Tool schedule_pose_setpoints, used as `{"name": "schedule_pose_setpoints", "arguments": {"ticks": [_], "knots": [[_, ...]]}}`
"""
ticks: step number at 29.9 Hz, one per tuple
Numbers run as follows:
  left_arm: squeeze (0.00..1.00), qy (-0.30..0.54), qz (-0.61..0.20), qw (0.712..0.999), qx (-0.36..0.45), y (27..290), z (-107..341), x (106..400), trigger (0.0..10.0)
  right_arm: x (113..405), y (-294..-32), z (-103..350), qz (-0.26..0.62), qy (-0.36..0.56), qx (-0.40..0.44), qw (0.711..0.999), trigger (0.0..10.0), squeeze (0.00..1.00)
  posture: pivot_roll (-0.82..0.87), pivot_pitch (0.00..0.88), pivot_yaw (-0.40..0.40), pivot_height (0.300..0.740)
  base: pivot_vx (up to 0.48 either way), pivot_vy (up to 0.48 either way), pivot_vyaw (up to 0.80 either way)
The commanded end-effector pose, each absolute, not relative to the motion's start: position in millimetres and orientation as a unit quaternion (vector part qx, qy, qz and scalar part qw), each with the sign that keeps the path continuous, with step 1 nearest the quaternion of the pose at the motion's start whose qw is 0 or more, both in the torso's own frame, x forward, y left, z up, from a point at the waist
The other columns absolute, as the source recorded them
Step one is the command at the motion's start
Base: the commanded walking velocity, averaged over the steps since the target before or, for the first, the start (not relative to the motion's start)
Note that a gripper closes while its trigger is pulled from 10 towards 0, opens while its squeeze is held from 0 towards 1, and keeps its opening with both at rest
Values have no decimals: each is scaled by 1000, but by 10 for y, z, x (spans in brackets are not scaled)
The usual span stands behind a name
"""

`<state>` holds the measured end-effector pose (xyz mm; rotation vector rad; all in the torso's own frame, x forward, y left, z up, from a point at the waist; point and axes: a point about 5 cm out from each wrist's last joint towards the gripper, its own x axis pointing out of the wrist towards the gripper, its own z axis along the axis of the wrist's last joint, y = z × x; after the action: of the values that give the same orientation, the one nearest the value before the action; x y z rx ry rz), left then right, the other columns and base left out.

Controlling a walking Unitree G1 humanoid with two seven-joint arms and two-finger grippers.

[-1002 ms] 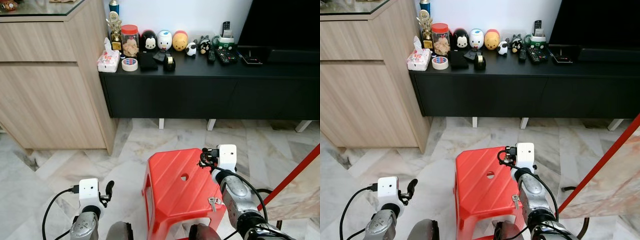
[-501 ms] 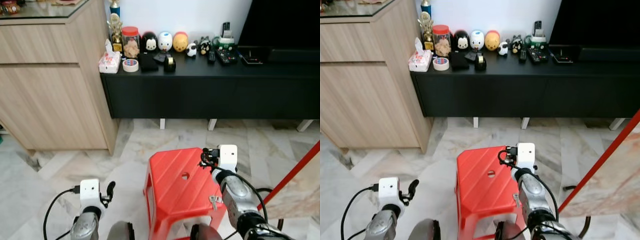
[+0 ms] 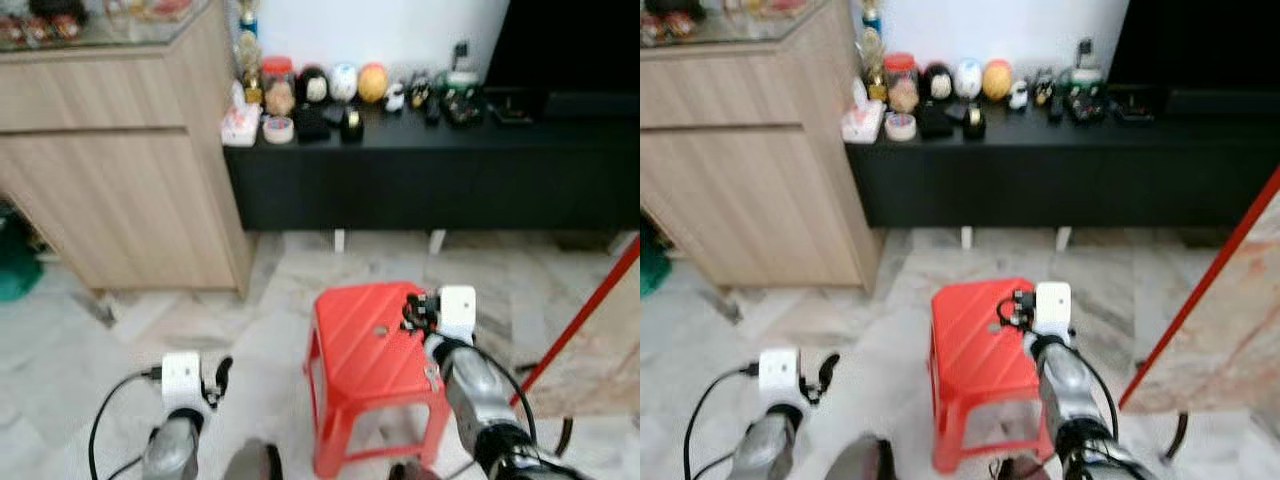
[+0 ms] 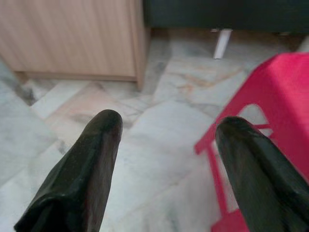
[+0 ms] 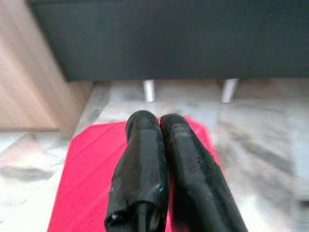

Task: Hang keys on a hook

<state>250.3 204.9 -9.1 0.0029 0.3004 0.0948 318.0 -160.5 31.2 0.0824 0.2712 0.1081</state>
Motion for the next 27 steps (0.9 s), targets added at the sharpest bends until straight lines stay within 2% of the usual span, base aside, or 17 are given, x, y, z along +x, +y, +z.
{"name": "schedule_pose_setpoints", "arguments": {"ticks": [1,8,14,21,24,25,26,27], "knots": [[0,148,45,988,10,2060,-80,2516,10000,3243,-1592,395,55,120,44,990,10000,0,59,0,-37,740,0,0,0],[0,136,41,990,17,2062,-33,2549,10000,3269,-1587,426,61,118,45,990,10000,0,62,0,-38,740,0,0,0],[0,101,23,994,22,2049,110,2638,10000,3361,-1514,561,102,103,40,989,10000,0,57,0,-39,740,0,0,0],[0,49,-63,996,38,1919,396,2790,10000,3426,-1319,710,227,101,23,968,10000,0,56,0,-37,740,0,0,0],[0,46,-85,995,37,1879,427,2803,10000,3428,-1288,736,250,100,22,963,10000,0,58,0,-37,740,0,0,0],[0,44,-104,993,38,1848,447,2806,10000,3425,-1266,748,266,103,26,958,10000,0,57,0,-37,740,0,0,0],[0,43,-151,987,36,1777,494,2803,10000,3396,-1212,778,322,108,27,940,10000,0,56,0,-34,740,0,0,0],[0,43,-151,987,36,1777,494,2803,10000,3396,-1212,778,322,108,27,940,10000,0,56,0,-34,740,0,0,0]]}}
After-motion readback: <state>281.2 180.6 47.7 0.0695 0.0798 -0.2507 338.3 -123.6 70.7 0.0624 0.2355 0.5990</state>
